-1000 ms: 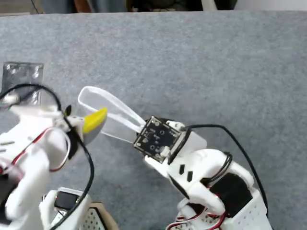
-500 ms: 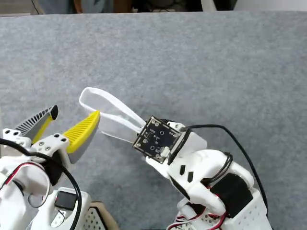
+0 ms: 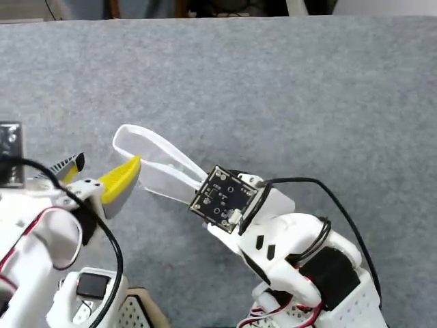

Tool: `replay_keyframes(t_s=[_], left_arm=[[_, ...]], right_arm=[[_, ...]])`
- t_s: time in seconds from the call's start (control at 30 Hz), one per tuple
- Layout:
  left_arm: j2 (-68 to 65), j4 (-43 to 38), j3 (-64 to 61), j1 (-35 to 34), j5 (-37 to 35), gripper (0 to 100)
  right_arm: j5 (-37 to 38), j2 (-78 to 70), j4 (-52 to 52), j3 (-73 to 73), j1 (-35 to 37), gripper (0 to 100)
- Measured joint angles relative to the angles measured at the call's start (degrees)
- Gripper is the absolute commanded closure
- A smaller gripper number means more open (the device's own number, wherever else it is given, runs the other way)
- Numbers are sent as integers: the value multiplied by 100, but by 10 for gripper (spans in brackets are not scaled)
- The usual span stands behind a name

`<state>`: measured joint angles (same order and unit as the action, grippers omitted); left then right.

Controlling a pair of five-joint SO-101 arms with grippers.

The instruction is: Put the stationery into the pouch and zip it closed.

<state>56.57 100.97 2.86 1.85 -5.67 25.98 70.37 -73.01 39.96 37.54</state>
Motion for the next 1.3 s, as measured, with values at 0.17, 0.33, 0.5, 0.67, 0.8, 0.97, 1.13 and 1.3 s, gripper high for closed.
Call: replay_keyframes(t_s=[0.17, 0.33, 0.5, 0.67, 0.8, 0.97, 1.13, 1.3], left_arm=[[-9, 0, -316, -70, 0, 697], [-9, -237, -545, -70, -167, 697], [-18, -695, -563, -70, -202, 697], [-18, -949, -695, -114, 114, 697], [-18, -1310, -1301, -255, 360, 697], [-44, -1609, -2022, -413, 404, 699], [-35, -1679, -2251, -413, 396, 821], [-9, -1679, -2338, -316, 387, 915]], right_arm=[[0, 0, 0, 0, 0, 986], [0, 0, 0, 0, 0, 986], [0, 0, 0, 0, 0, 986], [0, 9, -123, -35, 0, 986], [0, 9, -123, -44, 0, 986], [0, 9, -123, -44, 0, 986], [9, 9, -123, -44, 9, 986], [9, 0, -114, -44, 18, 986]])
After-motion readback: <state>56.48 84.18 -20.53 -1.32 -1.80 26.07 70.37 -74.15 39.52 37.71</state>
